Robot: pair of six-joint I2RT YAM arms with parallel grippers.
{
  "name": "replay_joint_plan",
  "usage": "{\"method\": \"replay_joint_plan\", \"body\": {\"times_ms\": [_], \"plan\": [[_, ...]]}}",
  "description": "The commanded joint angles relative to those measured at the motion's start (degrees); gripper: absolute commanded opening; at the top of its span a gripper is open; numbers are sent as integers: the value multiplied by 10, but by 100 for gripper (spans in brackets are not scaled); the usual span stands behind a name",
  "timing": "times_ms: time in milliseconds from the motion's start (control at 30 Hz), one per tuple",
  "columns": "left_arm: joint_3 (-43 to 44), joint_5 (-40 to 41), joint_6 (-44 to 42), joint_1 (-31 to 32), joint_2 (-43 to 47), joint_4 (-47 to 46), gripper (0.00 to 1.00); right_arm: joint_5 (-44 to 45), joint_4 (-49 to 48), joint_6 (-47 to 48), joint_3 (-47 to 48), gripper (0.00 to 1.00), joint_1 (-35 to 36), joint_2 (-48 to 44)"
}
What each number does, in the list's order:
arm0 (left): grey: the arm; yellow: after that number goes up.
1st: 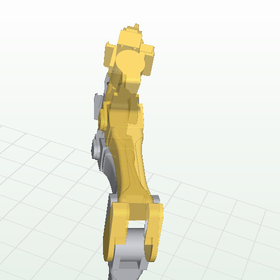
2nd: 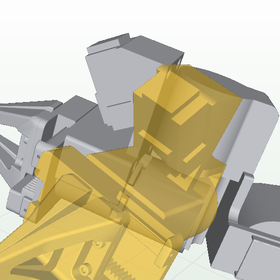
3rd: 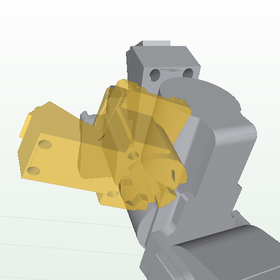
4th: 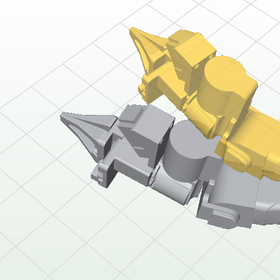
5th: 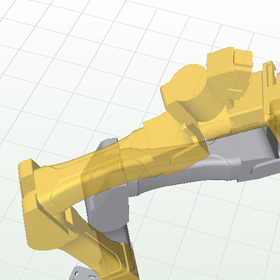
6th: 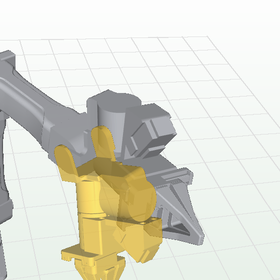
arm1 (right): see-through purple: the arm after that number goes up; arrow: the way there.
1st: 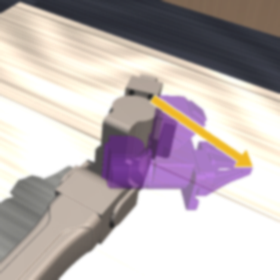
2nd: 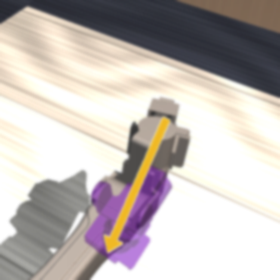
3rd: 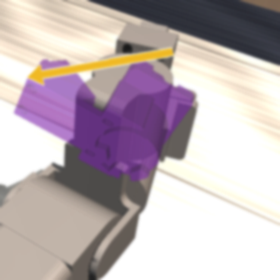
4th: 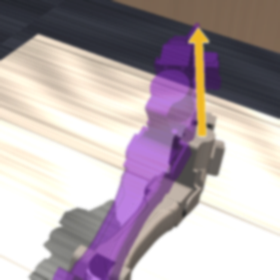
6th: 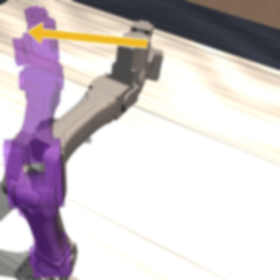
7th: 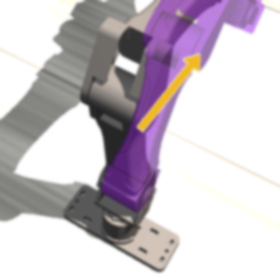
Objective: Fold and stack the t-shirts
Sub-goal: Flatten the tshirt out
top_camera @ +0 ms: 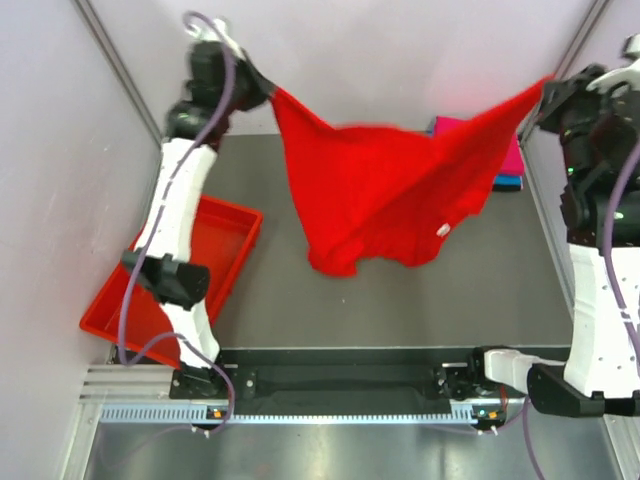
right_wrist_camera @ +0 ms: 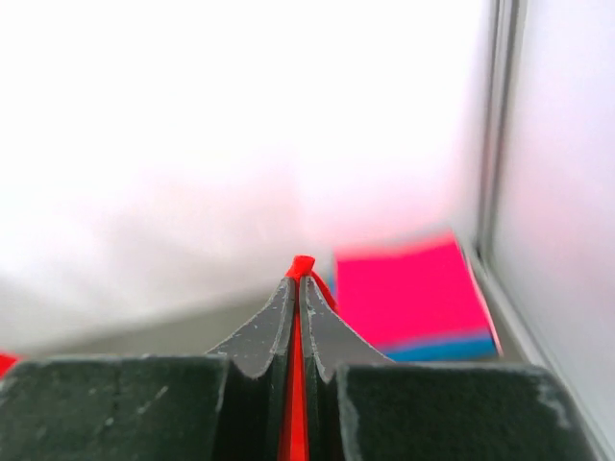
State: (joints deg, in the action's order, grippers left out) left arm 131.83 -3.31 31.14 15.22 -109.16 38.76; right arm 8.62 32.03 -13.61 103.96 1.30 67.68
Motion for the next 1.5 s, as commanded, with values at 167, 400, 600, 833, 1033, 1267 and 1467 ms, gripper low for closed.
{"method": "replay_joint_plan", "body": {"times_ms": [167, 400, 600, 833, 1033, 1267, 1467], "plan": [[-46, -40, 26, -36, 208, -32, 0, -44, -264, -19, -61, 0, -8, -122], [-177, -160, 79, -34, 355, -55, 0, -31, -255, -11, -121, 0, -8, -290], [-258, -212, 125, -35, 451, -88, 0, -26, -70, -10, 10, 0, -9, -287], [-252, -214, 106, -35, 403, -78, 0, -48, 129, -26, 157, 0, -9, -143], [-194, -181, 67, -35, 285, -78, 0, -69, 6, -20, 38, 0, -9, -105], [-84, -123, 59, -36, 165, -112, 0, -123, -78, 22, 119, 0, -8, 33], [25, -105, 67, -36, 91, -137, 0, -159, -119, -1, 205, 0, -28, 131]]}}
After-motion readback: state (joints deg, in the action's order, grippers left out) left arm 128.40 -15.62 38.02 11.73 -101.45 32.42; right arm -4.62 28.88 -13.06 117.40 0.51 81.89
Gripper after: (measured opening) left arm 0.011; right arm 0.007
